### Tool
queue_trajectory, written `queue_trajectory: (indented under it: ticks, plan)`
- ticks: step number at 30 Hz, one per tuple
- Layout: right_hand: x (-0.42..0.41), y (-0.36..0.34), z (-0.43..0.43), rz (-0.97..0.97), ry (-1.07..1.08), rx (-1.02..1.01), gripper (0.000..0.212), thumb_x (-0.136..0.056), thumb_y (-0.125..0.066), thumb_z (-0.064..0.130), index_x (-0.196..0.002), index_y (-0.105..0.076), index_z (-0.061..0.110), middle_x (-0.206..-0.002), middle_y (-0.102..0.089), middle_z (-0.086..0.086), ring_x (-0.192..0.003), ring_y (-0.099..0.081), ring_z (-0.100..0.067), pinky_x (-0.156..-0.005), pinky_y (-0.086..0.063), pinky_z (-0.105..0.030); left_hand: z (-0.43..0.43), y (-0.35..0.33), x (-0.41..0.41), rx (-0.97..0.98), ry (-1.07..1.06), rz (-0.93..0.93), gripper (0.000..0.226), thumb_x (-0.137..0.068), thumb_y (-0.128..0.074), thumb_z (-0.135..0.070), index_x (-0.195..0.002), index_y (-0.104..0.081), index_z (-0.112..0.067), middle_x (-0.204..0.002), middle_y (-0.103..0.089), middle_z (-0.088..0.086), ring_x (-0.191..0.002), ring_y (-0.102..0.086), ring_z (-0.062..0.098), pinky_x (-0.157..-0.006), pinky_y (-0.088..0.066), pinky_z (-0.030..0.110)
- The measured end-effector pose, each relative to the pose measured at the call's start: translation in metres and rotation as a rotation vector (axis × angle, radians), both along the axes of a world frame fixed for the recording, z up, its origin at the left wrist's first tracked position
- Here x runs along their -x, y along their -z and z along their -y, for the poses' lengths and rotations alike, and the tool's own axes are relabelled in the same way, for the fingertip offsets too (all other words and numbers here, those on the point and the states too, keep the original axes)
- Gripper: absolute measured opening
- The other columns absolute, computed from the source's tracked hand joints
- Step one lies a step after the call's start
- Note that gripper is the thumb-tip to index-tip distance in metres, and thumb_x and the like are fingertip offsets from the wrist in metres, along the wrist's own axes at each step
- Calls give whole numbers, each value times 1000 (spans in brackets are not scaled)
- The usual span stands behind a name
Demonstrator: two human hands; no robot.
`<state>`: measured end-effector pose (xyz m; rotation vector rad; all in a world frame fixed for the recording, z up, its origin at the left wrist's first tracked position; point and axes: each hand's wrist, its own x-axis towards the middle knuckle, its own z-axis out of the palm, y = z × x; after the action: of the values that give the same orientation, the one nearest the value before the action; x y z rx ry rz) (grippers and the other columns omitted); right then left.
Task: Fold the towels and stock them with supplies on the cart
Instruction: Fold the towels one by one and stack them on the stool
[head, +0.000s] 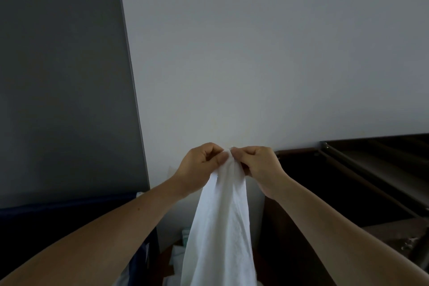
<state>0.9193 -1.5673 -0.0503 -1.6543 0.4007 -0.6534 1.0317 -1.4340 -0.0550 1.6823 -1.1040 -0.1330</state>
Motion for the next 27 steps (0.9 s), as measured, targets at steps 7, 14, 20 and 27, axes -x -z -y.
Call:
queue_trajectory:
  ticks: [7, 14, 20, 27]
  plan:
    - [1, 7, -7, 16, 4, 192, 12, -92, -71, 18, -85, -79, 22, -86, -78, -4, -85, -75, -22, -84, -61, -41, 5, 3, 2, 14, -67, -103, 18, -95, -66, -32, -86, -73, -18, -84, -73, -3, -78, -67, 9, -68, -52, 17]
    - [5, 7, -5, 38, 25, 292, 19, -93, -69, 17, -84, -76, 33, -83, -77, 9, -79, -74, -10, -73, -61, -26, 4, -9, -9, -177, -66, 109, 40, -90, -65, -49, -119, -56, -22, -111, -63, -12, -102, -58, 3, -80, -44, 12]
    - [7, 1, -3, 72, 3, 300, 25, -92, -71, 16, -93, -75, 41, -86, -77, 11, -85, -73, -5, -80, -59, -23, -2, -21, -14, -238, 183, 7, 35, -99, -55, -41, -103, -70, -10, -100, -70, 7, -93, -65, 20, -89, -51, 36]
    - [6, 4, -3, 132, 183, 254, 23, -83, -80, 28, -91, -58, 28, -76, -71, 4, -69, -66, -5, -64, -53, -27, 10, -37, -2, -100, 93, 58, 24, -98, -59, -35, -88, -67, -15, -88, -65, 9, -73, -54, 6, -69, -47, 25]
